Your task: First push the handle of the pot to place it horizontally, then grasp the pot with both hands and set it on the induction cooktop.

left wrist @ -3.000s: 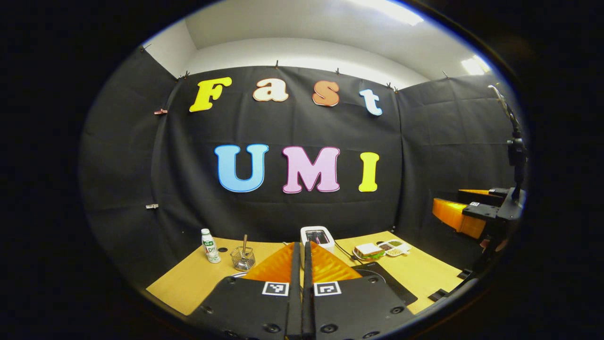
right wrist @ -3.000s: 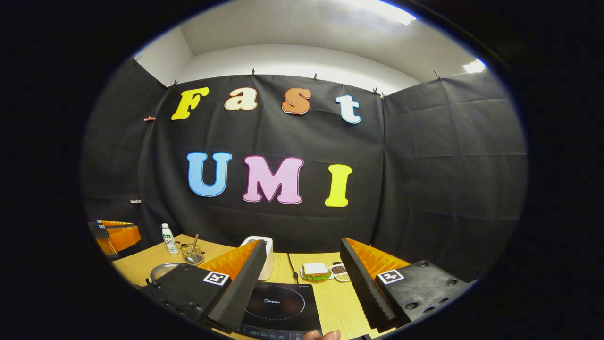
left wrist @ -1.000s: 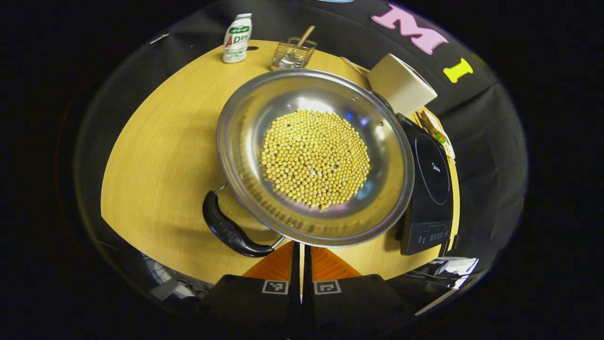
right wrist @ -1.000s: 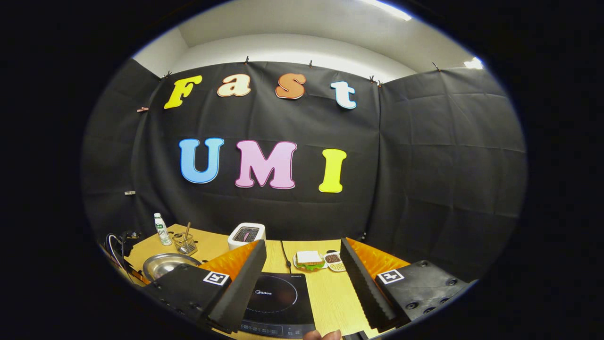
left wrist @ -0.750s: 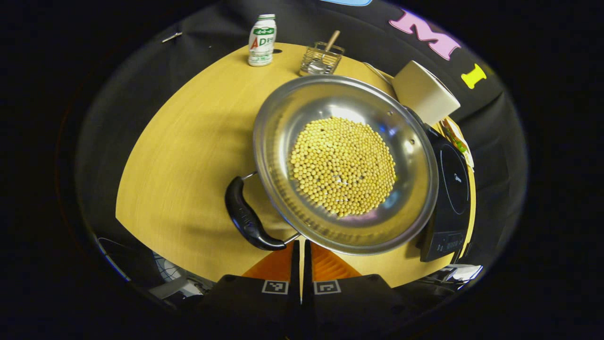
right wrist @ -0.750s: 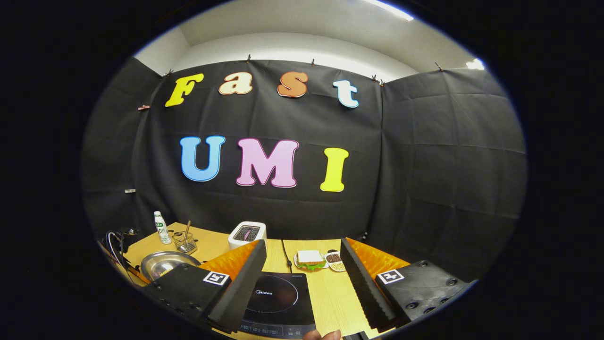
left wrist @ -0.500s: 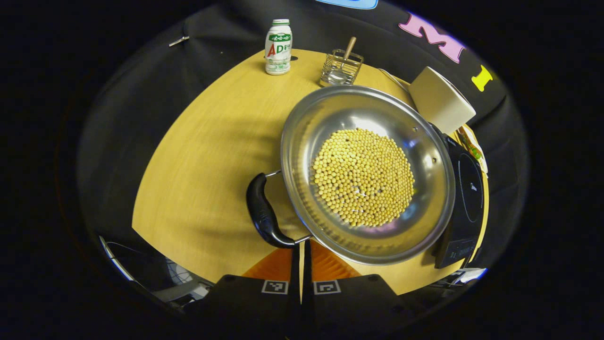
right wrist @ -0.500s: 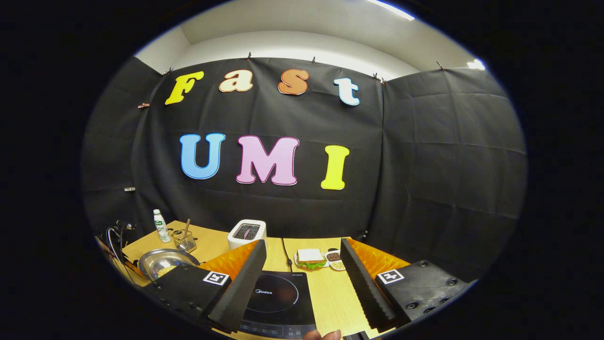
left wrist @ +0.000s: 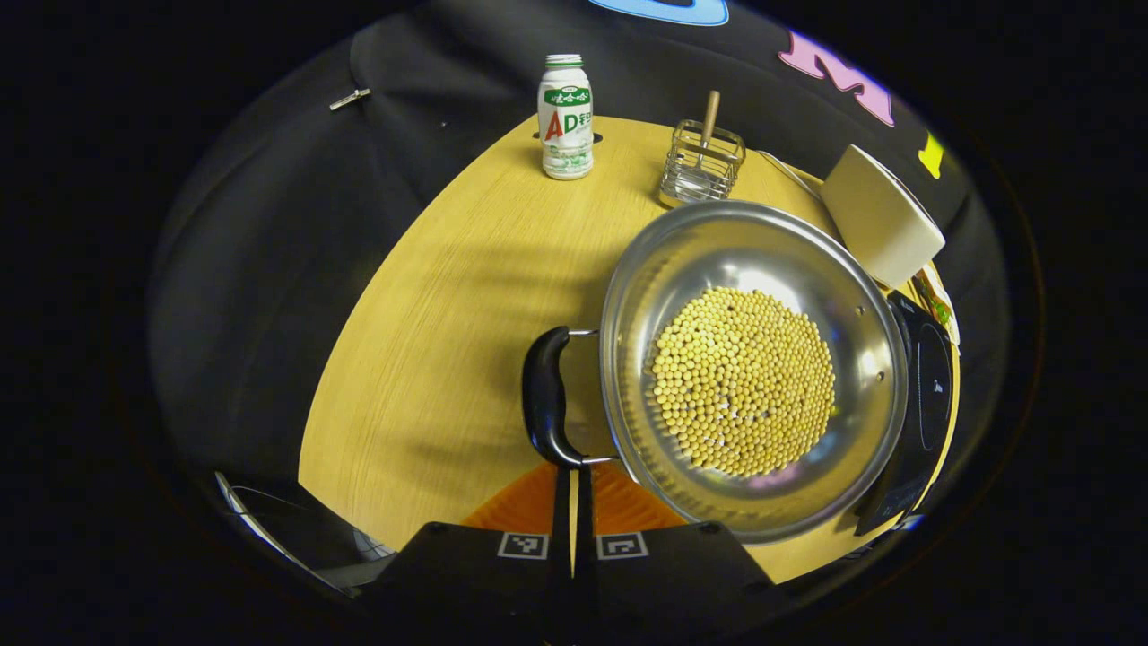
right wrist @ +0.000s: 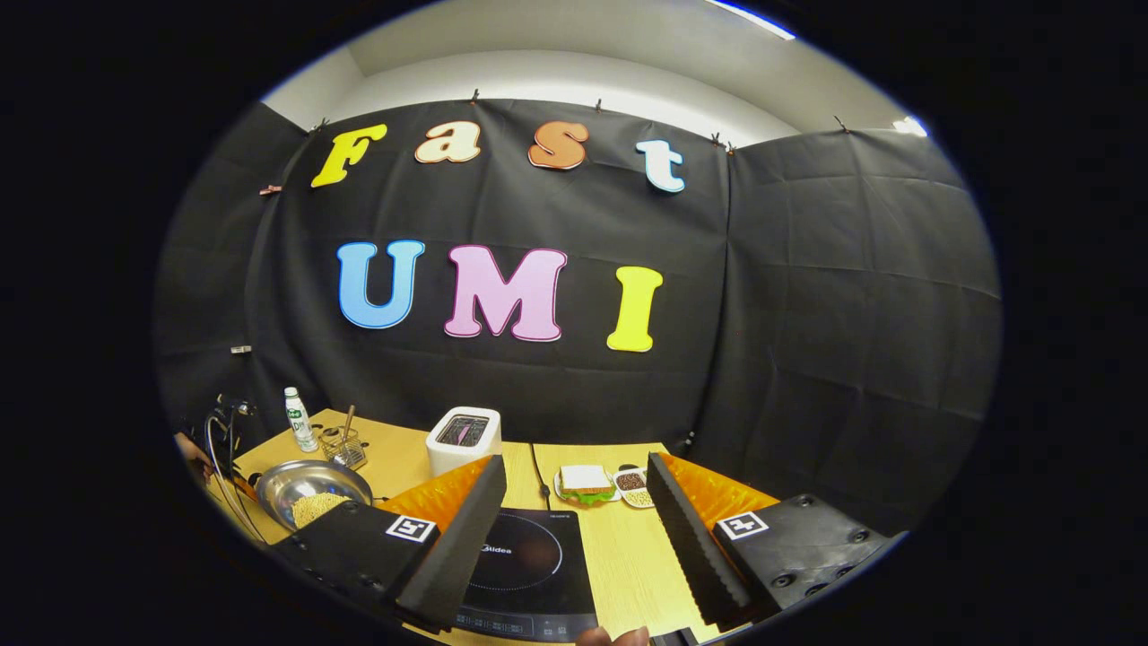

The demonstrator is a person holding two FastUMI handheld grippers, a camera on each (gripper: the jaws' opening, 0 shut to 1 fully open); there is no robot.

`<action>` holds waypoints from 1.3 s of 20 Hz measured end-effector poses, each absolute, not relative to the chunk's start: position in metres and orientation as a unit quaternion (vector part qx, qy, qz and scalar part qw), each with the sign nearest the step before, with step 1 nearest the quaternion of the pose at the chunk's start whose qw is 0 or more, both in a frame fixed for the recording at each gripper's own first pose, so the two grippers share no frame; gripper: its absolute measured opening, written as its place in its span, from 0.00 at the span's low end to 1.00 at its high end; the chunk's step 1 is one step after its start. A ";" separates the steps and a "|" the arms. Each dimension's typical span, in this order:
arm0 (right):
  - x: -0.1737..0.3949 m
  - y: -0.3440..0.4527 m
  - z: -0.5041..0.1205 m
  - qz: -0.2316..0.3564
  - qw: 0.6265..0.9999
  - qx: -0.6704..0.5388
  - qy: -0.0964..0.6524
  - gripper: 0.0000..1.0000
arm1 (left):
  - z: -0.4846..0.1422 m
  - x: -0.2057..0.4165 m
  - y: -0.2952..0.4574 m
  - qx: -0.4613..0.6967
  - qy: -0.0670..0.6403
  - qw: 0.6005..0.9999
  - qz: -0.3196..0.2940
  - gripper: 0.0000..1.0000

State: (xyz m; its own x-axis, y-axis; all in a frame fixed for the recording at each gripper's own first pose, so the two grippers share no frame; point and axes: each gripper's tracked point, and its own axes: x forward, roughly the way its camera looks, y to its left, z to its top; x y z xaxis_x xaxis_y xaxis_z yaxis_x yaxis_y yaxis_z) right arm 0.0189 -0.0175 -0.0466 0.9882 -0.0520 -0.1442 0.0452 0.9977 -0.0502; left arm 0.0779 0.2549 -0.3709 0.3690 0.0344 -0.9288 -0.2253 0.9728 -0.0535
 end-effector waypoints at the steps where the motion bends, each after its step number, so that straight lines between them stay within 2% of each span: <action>1: 0.018 -0.017 -0.047 -0.025 0.997 -0.026 0.073 0.98 | -0.372 0.084 0.259 -0.081 0.554 0.824 0.081 0.06; 15: 0.010 0.000 -0.067 -0.021 0.994 -0.044 0.100 0.98 | -0.370 0.134 0.279 -0.035 0.528 0.843 0.091 0.05; 20: 0.018 0.018 -0.077 0.007 0.993 -0.037 0.113 0.98 | -0.339 0.118 0.280 -0.064 0.474 0.870 0.116 0.05; 25: 0.045 0.079 -0.096 0.063 0.989 -0.016 0.132 0.98 | -0.287 0.130 0.276 -0.030 0.381 0.922 0.060 0.05; 26: 0.047 0.094 -0.105 0.078 0.987 -0.009 0.142 0.98 | -0.282 0.133 0.272 -0.028 0.371 0.927 0.045 0.23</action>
State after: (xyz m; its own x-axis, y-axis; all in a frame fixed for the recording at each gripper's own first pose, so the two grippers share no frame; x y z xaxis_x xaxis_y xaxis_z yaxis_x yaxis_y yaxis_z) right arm 0.0471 0.0941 -0.1054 0.9476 0.1520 -0.2808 -0.1572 0.9876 0.0043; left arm 0.1331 0.2720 -0.2821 0.7212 0.0623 -0.6899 -0.1038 0.9944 -0.0187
